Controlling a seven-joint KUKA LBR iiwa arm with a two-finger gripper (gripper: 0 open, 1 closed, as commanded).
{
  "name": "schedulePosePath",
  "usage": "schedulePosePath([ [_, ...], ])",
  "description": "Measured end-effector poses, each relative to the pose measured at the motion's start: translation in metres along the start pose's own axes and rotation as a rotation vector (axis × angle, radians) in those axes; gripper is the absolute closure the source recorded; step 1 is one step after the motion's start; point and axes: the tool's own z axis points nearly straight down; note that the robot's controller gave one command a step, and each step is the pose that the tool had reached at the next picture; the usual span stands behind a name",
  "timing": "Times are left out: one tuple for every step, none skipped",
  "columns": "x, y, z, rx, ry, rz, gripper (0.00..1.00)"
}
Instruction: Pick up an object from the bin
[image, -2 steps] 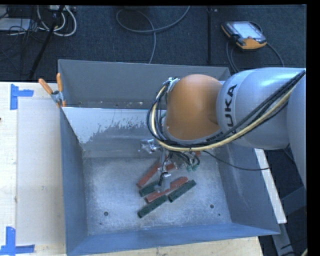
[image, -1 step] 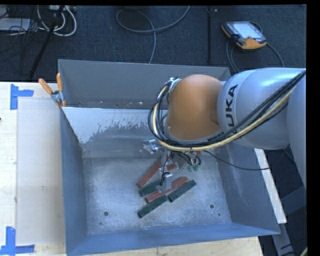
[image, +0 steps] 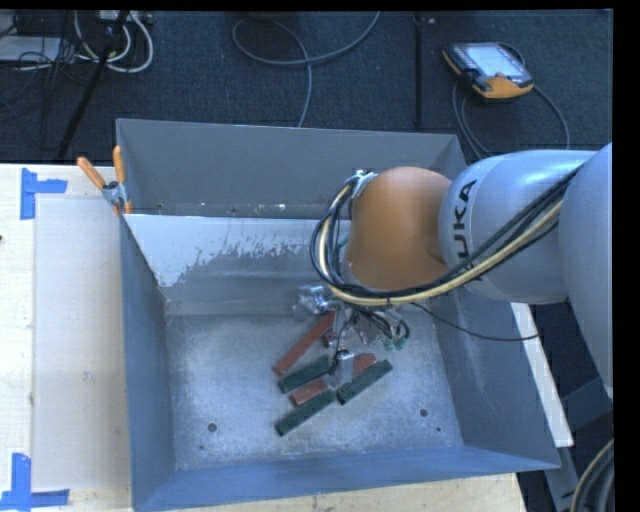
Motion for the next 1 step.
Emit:
schedulePosePath([
  [-0.008,-0.0247,0.0341,0.0,0.012,-0.119,0.0],
])
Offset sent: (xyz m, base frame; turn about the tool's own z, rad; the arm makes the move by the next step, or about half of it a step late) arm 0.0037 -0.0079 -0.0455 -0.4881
